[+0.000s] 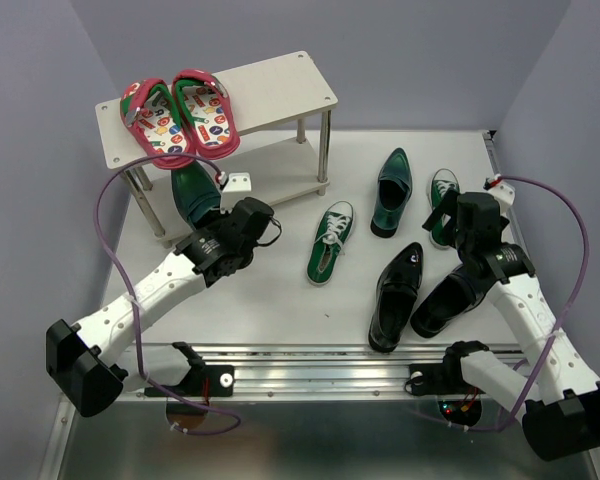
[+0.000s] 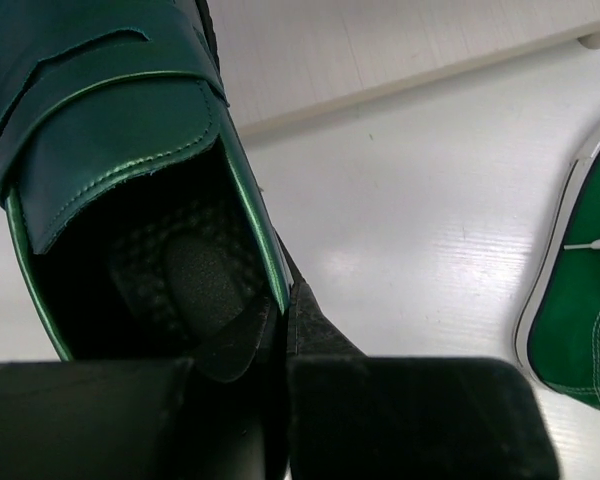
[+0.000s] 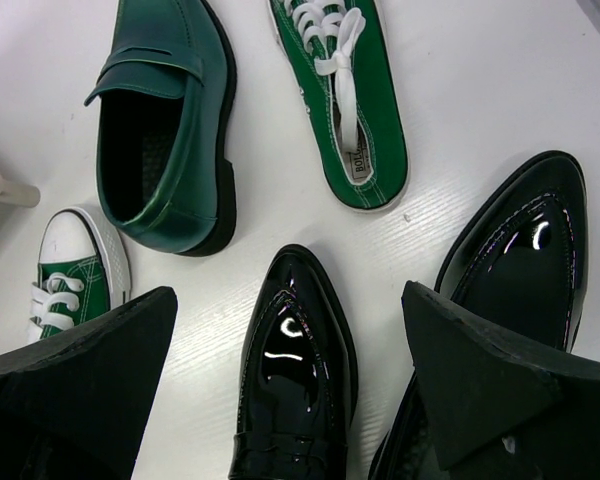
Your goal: Place and organize the shoes onto the shoe shelf
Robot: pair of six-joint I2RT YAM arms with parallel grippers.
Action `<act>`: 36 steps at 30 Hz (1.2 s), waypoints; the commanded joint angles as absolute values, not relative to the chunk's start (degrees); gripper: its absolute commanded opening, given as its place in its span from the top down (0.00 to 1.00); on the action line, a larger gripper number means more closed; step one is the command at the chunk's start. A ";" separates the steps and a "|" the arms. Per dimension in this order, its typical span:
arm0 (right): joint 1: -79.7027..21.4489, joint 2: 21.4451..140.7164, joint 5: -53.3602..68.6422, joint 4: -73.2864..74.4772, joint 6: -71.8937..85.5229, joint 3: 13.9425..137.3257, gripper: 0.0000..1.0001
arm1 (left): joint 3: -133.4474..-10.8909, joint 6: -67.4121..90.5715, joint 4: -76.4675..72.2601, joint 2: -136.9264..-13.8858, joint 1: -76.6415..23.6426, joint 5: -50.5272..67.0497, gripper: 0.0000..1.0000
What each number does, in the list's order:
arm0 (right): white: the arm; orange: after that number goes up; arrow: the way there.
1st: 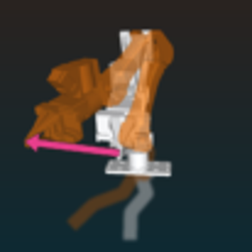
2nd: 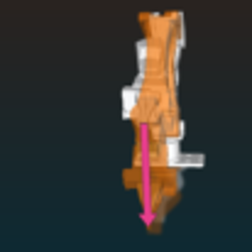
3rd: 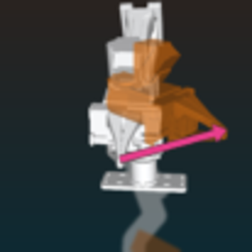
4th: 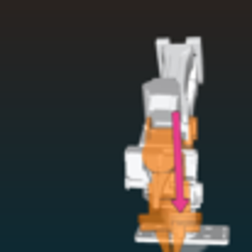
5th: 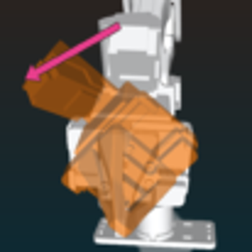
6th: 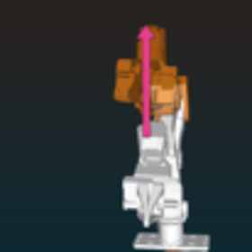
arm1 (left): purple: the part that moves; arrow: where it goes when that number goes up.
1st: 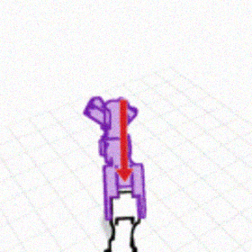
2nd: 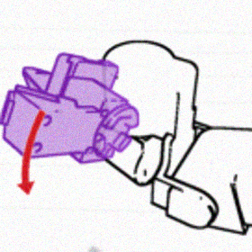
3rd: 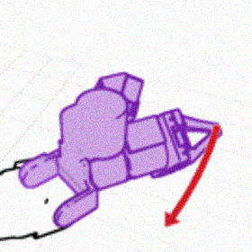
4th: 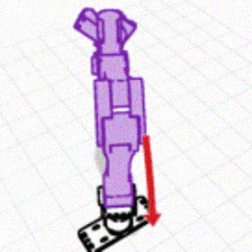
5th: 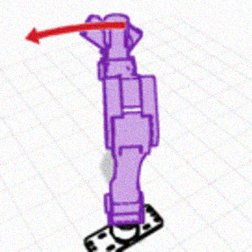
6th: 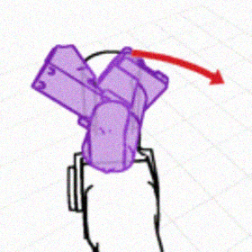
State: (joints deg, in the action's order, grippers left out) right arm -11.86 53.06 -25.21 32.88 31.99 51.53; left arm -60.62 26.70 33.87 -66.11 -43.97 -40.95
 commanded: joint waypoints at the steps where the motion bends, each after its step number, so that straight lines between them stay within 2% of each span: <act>1: -11.69 53.17 -24.35 29.79 32.87 52.21 0.00 | -59.86 17.33 23.66 -65.39 -41.32 -43.08 1.00; 22: -11.69 52.65 -24.78 29.79 31.91 52.03 0.00 | -48.87 1.41 1.51 -60.29 -30.33 -31.56 1.00; 36: -11.69 51.59 -25.05 30.67 31.11 51.06 0.00 | -48.43 -5.62 -4.48 -64.51 -21.36 -23.73 1.00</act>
State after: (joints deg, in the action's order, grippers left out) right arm -11.86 52.90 -24.62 32.53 31.73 51.53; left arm -47.83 -0.97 5.15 -64.79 -23.31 -23.70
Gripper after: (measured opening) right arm 0.998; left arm 0.114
